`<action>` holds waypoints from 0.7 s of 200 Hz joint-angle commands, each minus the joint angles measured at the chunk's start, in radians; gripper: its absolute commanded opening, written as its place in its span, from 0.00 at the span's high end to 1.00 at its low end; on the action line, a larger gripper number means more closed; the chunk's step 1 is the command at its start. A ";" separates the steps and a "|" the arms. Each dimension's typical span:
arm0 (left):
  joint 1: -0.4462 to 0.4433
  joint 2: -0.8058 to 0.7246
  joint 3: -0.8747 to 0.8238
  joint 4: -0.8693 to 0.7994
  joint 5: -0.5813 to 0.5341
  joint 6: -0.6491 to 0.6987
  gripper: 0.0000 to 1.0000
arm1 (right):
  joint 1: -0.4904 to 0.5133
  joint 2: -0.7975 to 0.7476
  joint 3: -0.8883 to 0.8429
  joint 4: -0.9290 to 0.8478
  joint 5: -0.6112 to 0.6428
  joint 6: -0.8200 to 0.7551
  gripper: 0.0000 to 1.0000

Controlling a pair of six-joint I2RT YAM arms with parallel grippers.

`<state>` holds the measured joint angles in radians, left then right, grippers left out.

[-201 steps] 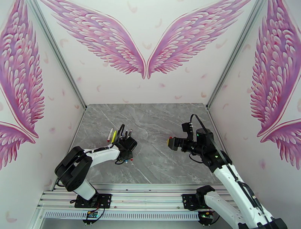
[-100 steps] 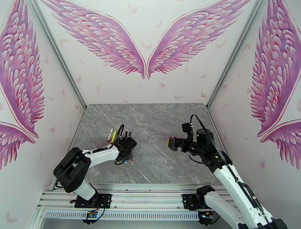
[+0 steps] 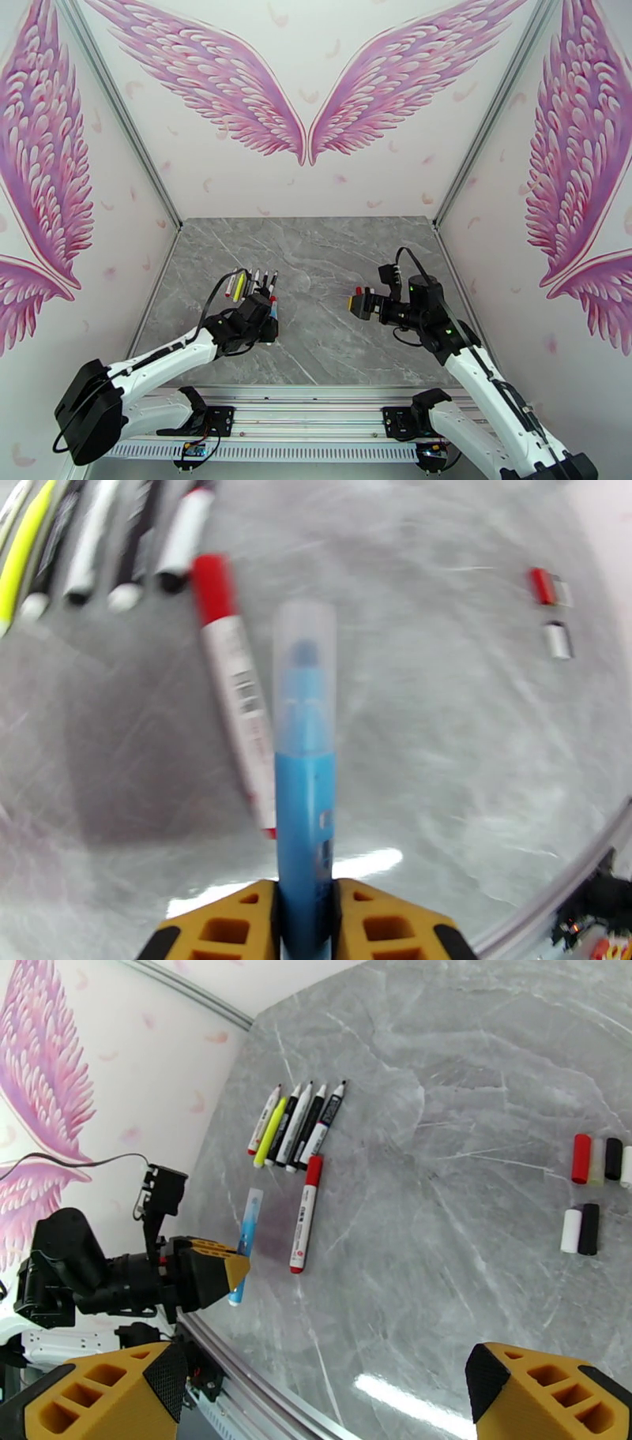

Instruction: Open the pen caps

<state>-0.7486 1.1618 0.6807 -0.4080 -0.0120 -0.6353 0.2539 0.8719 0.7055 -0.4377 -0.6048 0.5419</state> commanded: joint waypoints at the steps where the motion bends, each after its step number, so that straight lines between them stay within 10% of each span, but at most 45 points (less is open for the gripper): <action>1: -0.003 -0.031 0.000 0.154 0.183 0.127 0.77 | 0.016 0.031 -0.021 0.114 -0.063 0.100 0.02; 46: -0.017 0.042 0.037 0.339 0.379 0.178 0.77 | 0.033 0.095 -0.003 0.208 -0.090 0.198 0.07; 140: -0.138 0.196 0.144 0.485 0.400 0.153 0.82 | 0.099 0.180 0.012 0.302 -0.043 0.296 0.31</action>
<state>-0.8719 1.3373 0.7784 0.0223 0.3603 -0.4782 0.3363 1.0378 0.6952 -0.1818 -0.6693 0.8089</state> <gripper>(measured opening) 0.196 0.728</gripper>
